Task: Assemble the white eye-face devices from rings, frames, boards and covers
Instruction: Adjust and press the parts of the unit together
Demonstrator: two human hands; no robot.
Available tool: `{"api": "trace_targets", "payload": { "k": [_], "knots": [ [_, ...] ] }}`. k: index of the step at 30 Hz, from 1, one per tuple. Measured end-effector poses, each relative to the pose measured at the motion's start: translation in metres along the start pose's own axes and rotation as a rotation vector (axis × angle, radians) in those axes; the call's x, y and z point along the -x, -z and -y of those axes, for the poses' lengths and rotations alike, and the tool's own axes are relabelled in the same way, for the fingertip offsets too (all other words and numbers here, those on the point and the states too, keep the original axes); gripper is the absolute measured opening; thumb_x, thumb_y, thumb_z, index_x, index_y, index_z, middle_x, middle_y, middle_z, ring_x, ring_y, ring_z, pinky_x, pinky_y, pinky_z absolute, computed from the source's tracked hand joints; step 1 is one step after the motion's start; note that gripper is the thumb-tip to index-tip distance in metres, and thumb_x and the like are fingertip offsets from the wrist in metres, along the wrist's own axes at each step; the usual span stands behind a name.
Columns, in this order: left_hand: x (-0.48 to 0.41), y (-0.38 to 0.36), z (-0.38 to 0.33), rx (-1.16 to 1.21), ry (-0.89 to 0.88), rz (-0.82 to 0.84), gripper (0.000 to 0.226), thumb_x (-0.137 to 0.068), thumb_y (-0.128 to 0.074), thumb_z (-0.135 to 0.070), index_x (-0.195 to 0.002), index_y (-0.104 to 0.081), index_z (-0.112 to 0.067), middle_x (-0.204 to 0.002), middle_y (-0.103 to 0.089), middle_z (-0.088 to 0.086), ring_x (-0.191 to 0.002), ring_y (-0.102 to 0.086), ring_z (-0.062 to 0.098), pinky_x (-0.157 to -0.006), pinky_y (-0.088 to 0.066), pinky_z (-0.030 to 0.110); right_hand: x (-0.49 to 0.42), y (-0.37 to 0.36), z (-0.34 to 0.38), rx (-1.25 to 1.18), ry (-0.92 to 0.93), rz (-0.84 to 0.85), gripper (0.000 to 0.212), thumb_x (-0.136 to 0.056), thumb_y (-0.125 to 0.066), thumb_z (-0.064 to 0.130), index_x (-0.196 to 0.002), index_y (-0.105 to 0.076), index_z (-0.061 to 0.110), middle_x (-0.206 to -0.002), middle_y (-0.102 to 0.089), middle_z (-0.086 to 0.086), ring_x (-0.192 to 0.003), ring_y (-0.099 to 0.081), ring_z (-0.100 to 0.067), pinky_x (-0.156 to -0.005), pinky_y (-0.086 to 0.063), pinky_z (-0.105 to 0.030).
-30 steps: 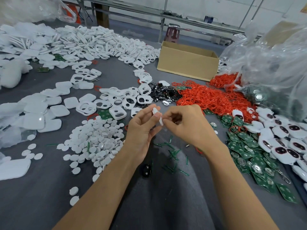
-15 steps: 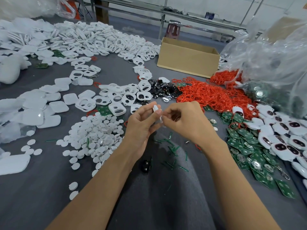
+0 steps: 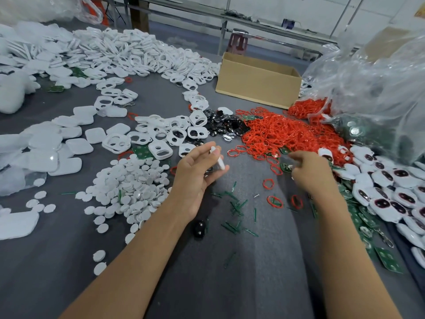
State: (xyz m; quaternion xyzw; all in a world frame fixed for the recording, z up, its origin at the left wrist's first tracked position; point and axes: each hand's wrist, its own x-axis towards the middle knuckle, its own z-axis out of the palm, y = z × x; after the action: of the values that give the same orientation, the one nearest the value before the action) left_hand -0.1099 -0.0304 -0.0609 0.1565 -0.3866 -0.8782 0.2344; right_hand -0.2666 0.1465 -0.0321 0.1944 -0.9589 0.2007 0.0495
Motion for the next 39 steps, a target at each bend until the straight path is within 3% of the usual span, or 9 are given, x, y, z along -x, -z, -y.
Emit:
{"api": "trace_targets", "payload": {
  "k": [2,6,9,13,18,22,25,30,39],
  "knots": [
    [0.000,0.000,0.001,0.014,0.008,0.006,0.031,-0.078,-0.067,-0.015,-0.109,-0.065,-0.010,-0.113,-0.065,0.011,-0.108,-0.061,0.024,-0.074,-0.058,0.028,0.000,-0.009,-0.007,0.010,-0.013,0.040,0.040,-0.084,-0.054,-0.001,-0.120,-0.066,0.012,-0.119,-0.065,-0.020,-0.114,-0.058,-0.038,-0.097,-0.046,-0.044],
    [0.001,-0.001,-0.001,0.086,0.042,0.073,0.034,-0.083,-0.061,-0.013,-0.117,-0.063,-0.012,-0.121,-0.067,0.010,-0.112,-0.059,0.027,-0.074,-0.058,0.029,-0.001,-0.017,-0.011,0.052,-0.019,-0.083,0.031,-0.084,-0.064,0.011,-0.115,-0.065,0.010,-0.114,-0.067,-0.018,-0.109,-0.059,-0.037,-0.089,-0.048,-0.043],
    [0.004,-0.002,-0.004,0.149,0.063,0.138,0.040,-0.079,-0.060,-0.018,-0.118,-0.063,-0.010,-0.124,-0.066,0.012,-0.119,-0.055,0.031,-0.076,-0.059,0.030,-0.001,-0.020,-0.007,0.156,0.000,-0.149,0.026,-0.092,-0.054,0.022,-0.111,-0.063,0.006,-0.108,-0.066,-0.024,-0.101,-0.059,-0.043,-0.080,-0.047,-0.045],
    [0.008,-0.001,-0.008,0.249,0.070,0.225,0.040,-0.083,-0.057,-0.014,-0.122,-0.061,-0.007,-0.130,-0.062,0.015,-0.122,-0.057,0.031,-0.082,-0.058,0.030,-0.002,-0.023,-0.005,0.185,-0.026,-0.216,0.026,-0.093,-0.044,0.013,-0.103,-0.063,-0.001,-0.099,-0.064,-0.030,-0.092,-0.059,-0.047,-0.074,-0.047,-0.046],
    [0.011,0.000,-0.010,0.309,0.049,0.346,0.040,-0.086,-0.052,-0.004,-0.126,-0.060,-0.007,-0.137,-0.056,0.018,-0.125,-0.056,0.031,-0.087,-0.056,0.032,0.001,-0.021,-0.003,0.141,-0.016,-0.196,0.021,-0.090,-0.055,0.016,-0.104,-0.066,0.003,-0.101,-0.066,-0.024,-0.096,-0.059,-0.043,-0.076,-0.046,-0.042],
    [0.008,0.000,-0.009,0.320,0.003,0.339,0.046,-0.085,-0.053,-0.004,-0.131,-0.055,-0.008,-0.141,-0.052,0.017,-0.127,-0.054,0.030,-0.090,-0.055,0.034,0.007,0.007,0.029,-0.371,0.228,-0.248,0.008,-0.089,-0.062,0.010,-0.085,-0.068,0.013,-0.080,-0.071,-0.010,-0.079,-0.068,-0.028,-0.073,-0.052,-0.036],
    [0.006,0.000,-0.008,0.346,-0.021,0.300,0.051,-0.084,-0.054,-0.004,-0.135,-0.050,-0.007,-0.140,-0.054,0.012,-0.128,-0.054,0.028,-0.093,-0.054,0.034,0.026,0.030,0.073,-0.734,0.524,-0.002,0.009,-0.087,-0.062,0.007,-0.086,-0.064,0.015,-0.077,-0.070,-0.007,-0.067,-0.070,-0.015,-0.065,-0.054,-0.028],
    [0.006,0.004,-0.010,0.356,-0.039,0.268,0.056,-0.084,-0.056,-0.005,-0.139,-0.048,-0.007,-0.144,-0.051,0.009,-0.114,-0.063,0.017,-0.092,-0.054,0.027,0.044,0.025,0.107,-0.464,0.732,0.097,0.003,-0.084,-0.067,0.004,-0.086,-0.067,0.006,-0.071,-0.068,-0.002,-0.068,-0.065,-0.023,-0.068,-0.051,-0.041],
    [0.005,0.003,-0.010,0.381,-0.066,0.235,0.053,-0.078,-0.061,-0.003,-0.130,-0.057,-0.012,-0.138,-0.056,0.005,-0.106,-0.067,0.015,-0.083,-0.056,0.024,0.044,0.024,0.110,-0.368,0.766,0.033,0.007,-0.082,-0.066,0.004,-0.084,-0.069,0.010,-0.075,-0.065,0.002,-0.068,-0.062,-0.016,-0.067,-0.050,-0.037]
  ]
}}
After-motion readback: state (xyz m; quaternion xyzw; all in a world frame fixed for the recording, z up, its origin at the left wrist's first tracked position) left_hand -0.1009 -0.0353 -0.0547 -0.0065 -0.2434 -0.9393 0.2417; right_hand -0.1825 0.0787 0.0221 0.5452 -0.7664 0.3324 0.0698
